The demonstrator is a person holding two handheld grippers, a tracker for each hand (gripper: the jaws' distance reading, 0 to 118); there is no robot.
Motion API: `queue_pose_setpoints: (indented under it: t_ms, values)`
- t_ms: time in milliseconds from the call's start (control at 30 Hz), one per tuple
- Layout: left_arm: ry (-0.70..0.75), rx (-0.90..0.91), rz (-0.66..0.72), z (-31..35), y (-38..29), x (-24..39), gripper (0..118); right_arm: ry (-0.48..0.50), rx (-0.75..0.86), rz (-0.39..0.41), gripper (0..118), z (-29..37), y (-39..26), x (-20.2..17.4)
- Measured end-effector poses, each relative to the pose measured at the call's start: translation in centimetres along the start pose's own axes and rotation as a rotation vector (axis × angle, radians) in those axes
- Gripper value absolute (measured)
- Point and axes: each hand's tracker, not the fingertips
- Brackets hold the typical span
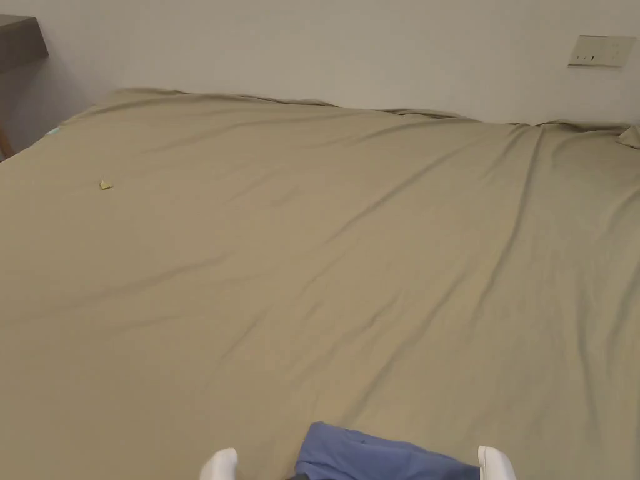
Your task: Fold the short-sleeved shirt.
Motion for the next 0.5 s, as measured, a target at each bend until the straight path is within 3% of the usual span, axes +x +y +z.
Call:
queue_pose_setpoints:
  t_ms: [67,100,133,167,233,267,400,500]
  values:
    - [-0.137,0.105,-0.036,0.2,-0.6,0.4,112,-0.001,0.002,0.003,3,0.1,-0.1,-0.1]
    - [-0.099,0.06,0.002,-0.5,-0.7,0.6,106,0.0,0.004,-0.001,3,0.1,-0.1,-0.2]
    - [-0.059,0.031,0.041,-0.8,-0.8,0.5,75,-0.003,0.004,0.001,3,0.1,-0.1,-0.2]
    - [-0.041,0.048,0.036,-0.8,-0.9,0.4,28,-0.004,0.007,0.006,3,0.1,-0.1,-0.1]
    - [0.059,0.024,0.049,-0.4,-1.0,-0.6,25,-0.01,0.016,0.017,3,0.2,-0.2,-0.2]
    - [-0.05,0.023,0.075,0.2,-0.9,-1.2,25,-0.004,0.014,0.019,3,0.3,-0.3,-0.4]
    - [0.003,0.089,-0.009,2.9,-0.2,-0.6,24,-0.024,0.052,0.122,3,1.2,-0.4,-2.5]
    - [0.014,0.172,-0.004,7.4,1.9,-1.2,24,-0.01,0.092,0.131,3,2.4,0.2,-3.7]
